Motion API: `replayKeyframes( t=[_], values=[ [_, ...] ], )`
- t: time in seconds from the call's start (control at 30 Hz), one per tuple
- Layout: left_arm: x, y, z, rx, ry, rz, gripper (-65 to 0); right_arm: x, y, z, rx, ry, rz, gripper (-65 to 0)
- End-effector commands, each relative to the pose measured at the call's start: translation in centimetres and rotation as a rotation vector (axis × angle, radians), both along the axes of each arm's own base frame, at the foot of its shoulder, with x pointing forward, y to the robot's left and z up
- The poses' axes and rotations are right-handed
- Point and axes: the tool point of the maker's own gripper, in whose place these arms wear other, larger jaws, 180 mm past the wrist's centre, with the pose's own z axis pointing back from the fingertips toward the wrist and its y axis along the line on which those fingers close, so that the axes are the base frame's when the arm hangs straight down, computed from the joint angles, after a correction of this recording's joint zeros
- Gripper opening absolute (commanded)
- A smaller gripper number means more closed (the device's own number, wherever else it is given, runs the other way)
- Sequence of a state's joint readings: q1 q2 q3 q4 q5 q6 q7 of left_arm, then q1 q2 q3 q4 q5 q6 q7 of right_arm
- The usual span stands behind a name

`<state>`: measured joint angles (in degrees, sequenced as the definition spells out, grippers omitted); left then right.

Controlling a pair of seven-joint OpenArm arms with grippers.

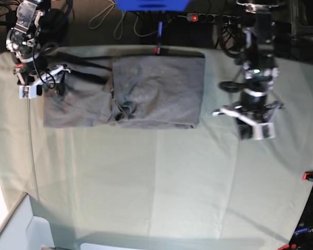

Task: Layout the t-shirt on the table in an organized manner, then fold the t-shirt properly
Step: 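Hold the strip's other end with the right gripper and adjust its grip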

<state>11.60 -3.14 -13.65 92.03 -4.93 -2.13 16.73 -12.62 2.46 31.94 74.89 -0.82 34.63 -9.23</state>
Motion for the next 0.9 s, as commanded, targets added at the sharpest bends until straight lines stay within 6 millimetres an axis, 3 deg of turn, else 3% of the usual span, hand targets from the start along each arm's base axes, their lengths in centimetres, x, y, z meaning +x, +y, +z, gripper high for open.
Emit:
replayKeyframes(
  t=[0.0, 0.2, 0.3, 0.37, 0.5, 0.7, 0.87],
  values=[
    [0.3, 1.2, 1.3, 0.013, -0.045, 0.027, -55.8, 1.0, -0.2, 0.9, 0.008, -0.047, 0.002, -19.7],
    [-1.3, 6.6, 1.6, 0.047, -0.043, 0.162, -55.8, 0.6, -0.4, 0.3, 0.008, -0.031, 0.006, -19.9],
    [-1.7, 7.7, 1.7, 0.054, -0.043, 0.19, -55.8, 0.8, -0.2, 0.2, 0.012, -0.027, 0.008, -20.2],
    [-1.8, 7.7, 1.6, 0.055, -0.04, 0.191, -55.8, 1.0, 1.0, 0.0, 0.02, -0.021, 0.044, -22.3],
    [-2.5, 7.8, 1.1, 0.057, -0.022, 0.192, -55.8, 1.3, 2.8, -0.3, 0.029, -0.012, 0.103, -35.6],
    [-2.8, 7.9, 0.9, 0.058, -0.014, 0.195, -55.8, 1.3, 3.1, -0.3, 0.032, -0.012, 0.109, -65.0],
    [-3.1, 7.8, 1.4, 0.066, -0.024, 0.191, -55.8, 1.8, 2.4, 1.3, -0.005, -0.05, 0.116, -65.0]
  ],
)
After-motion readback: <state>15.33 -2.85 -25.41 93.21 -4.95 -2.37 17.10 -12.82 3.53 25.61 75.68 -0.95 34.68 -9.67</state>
